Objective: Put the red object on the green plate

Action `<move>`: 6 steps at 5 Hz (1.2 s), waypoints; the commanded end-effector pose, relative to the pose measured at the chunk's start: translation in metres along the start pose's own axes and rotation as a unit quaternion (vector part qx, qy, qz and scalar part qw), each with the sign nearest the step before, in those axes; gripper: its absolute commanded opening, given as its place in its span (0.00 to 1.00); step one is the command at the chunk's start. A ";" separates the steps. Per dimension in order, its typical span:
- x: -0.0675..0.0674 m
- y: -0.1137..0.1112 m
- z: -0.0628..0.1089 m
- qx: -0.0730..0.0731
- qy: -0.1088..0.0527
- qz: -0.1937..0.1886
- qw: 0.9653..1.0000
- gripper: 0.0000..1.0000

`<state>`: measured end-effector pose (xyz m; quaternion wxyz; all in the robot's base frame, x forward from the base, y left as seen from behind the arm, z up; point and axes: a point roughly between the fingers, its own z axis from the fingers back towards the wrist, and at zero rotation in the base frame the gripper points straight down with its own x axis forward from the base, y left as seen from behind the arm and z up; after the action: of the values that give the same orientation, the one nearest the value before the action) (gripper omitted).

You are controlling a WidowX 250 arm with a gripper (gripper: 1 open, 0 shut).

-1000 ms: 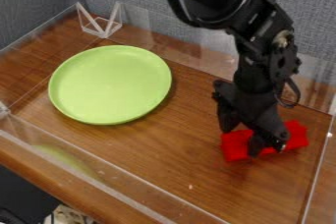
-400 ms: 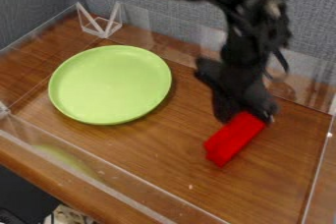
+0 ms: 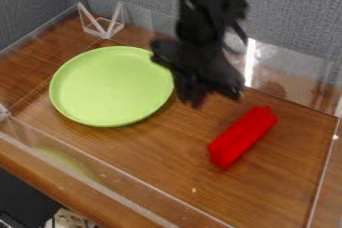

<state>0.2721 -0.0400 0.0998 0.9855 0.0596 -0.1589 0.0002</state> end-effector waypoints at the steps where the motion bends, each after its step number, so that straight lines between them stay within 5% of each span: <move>1: 0.001 -0.012 -0.005 -0.002 0.002 0.013 1.000 1.00; 2: 0.006 -0.016 -0.014 -0.002 0.013 0.031 0.999 1.00; 4: -0.004 -0.035 -0.052 -0.036 0.021 -0.022 0.999 1.00; 5: -0.010 -0.038 -0.064 -0.046 0.024 -0.047 0.998 0.00; 6: -0.003 -0.027 -0.040 -0.043 0.009 -0.051 0.998 0.00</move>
<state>0.2766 -0.0637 0.0428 0.9902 0.0298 -0.1212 -0.0629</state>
